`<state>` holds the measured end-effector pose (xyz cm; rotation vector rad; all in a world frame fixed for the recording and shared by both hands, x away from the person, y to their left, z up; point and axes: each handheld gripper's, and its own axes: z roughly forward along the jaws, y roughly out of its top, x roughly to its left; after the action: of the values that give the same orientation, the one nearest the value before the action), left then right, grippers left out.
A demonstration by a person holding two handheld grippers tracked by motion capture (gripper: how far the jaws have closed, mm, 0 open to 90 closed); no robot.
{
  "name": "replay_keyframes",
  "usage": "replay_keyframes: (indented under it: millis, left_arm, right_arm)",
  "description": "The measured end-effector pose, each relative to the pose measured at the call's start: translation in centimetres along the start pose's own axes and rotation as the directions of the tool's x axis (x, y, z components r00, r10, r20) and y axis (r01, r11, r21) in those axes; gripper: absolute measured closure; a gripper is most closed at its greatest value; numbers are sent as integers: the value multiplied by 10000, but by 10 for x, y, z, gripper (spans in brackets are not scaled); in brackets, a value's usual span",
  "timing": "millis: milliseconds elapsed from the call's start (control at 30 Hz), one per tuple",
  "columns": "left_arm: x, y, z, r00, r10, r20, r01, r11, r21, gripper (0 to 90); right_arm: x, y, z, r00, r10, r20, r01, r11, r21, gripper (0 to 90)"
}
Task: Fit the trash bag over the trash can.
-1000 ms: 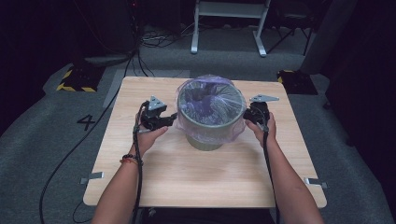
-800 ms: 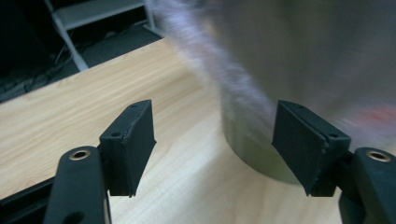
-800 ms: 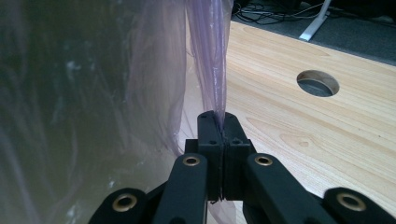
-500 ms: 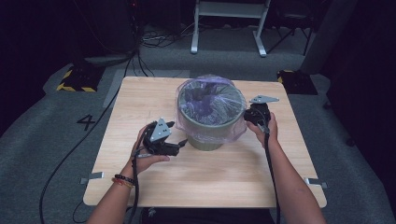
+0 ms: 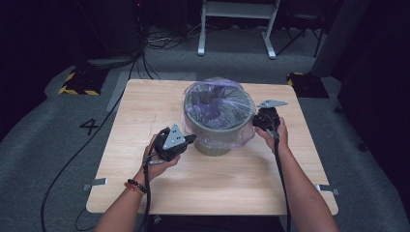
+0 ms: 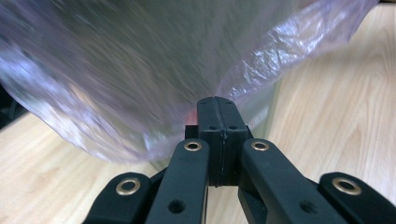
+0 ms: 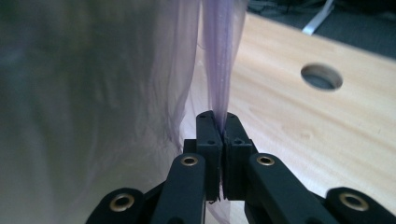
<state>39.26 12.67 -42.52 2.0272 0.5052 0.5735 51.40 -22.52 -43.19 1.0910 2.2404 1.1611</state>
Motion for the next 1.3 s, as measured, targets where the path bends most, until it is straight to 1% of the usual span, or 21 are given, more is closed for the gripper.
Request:
replay_keyframes:
  millis: [33, 167, 233, 400, 500, 600, 667, 700, 733, 767, 800, 833, 900, 933, 1000, 1033, 1133, 1167, 1200, 1233, 1300]
  left_arm:
    - [0, -2, 2, 10000, 67, -52, -66, 9998, 160, 900]
    - [4, -10, 9, 10000, -43, 84, 37, 9977, 678, 900]
    - [5, -16, 13, 9997, -170, 195, 152, 9958, 906, 900]
    - [4, -26, 20, 9997, -93, 242, 56, 9894, 1454, 900]
    - [5, -30, 21, 9995, -163, 254, 120, 9867, 1621, 900]
    - [7, -33, 22, 9998, -127, 142, 99, 9833, 1820, 900]
    - [10, -35, 22, 9997, -55, -252, 104, 9804, 1968, 900]
    - [12, -37, 22, 9992, -137, -383, 207, 9823, 1863, 900]
    - [17, -38, 18, 9980, -334, -532, 414, 9868, 1567, 900]
    - [18, -38, 17, 9975, -397, -593, 479, 9885, 1433, 900]
    - [22, -39, 13, 9964, -579, -619, 646, 9915, 1129, 895]
    - [25, -39, 9, 9955, -732, -604, 781, 9934, 845, 848]
    - [31, -37, -1, 9922, -1026, -704, 1050, 9940, 303, 778]
    - [34, -36, -6, 9918, -1136, -591, 1139, 9935, 24, 779]
    - [37, -35, -13, 9882, -1305, -799, 1274, 9910, -422, 722]
    - [40, -32, -15, 9835, -1585, -871, 1535, 9862, -615, 636]
    - [48, -24, -15, 9750, -1929, -1105, 1864, 9802, -663, 448]
    - [49, -23, -13, 9731, -1989, -1166, 1920, 9790, -680, 419]
    - [51, -22, -11, 9731, -2018, -1114, 1944, 9781, -737, 417]
    - [54, -20, -8, 9734, -2106, -907, 2043, 9761, -740, 411]
    - [58, -18, 2, 9705, -2253, -855, 2211, 9736, -562, 407]
  right_arm:
    - [-2, -2, 2, 9999, 151, -62, -150, 9998, 132, 881]
    - [-7, -11, 10, 9979, 581, -284, -568, 9974, 445, 884]
    - [-8, -15, 15, 9972, 664, -354, -636, 9951, 755, 883]
    - [-8, -23, 26, 9946, 879, -554, -786, 9853, 1516, 883]
    - [-7, -27, 30, 9923, 1029, -686, -899, 9811, 1714, 883]
    - [-5, -28, 32, 9913, 1105, -711, -959, 9782, 1840, 883]
    - [-5, -28, 33, 9925, 1028, -662, -892, 9790, 1834, 873]
    - [-4, -27, 33, 9947, 893, -509, -787, 9803, 1812, 847]
    - [-4, -27, 33, 9974, 666, -284, -607, 9827, 1750, 846]
    - [-4, -26, 32, 9981, 611, -51, -596, 9869, 1496, 857]
    - [-5, -25, 31, 9981, 620, -13, -612, 9886, 1375, 871]
    - [-5, -24, 28, 9979, 650, 20, -648, 9913, 1144, 880]
    - [-7, -21, 23, 9977, 666, 103, -671, 9959, 609, 896]
    - [-8, -19, 20, 9974, 690, 192, -697, 9968, 397, 899]
    - [-9, -16, 15, 9972, 732, 121, -732, 9973, -42, 900]
    - [-9, -14, 12, 9975, 672, 236, -668, 9975, -210, 900]
    - [-8, -7, 7, 9976, 644, 252, -629, 9965, -552, 900]
    - [-8, -6, 7, 9977, 644, 208, -631, 9963, -588, 900]
    - [-7, -5, 7, 9975, 681, 198, -669, 9960, -596, 900]
    - [-7, -4, 8, 9975, 674, 223, -660, 9959, -613, 898]
    - [-6, -2, 11, 9972, 716, 215, -703, 9959, -564, 880]
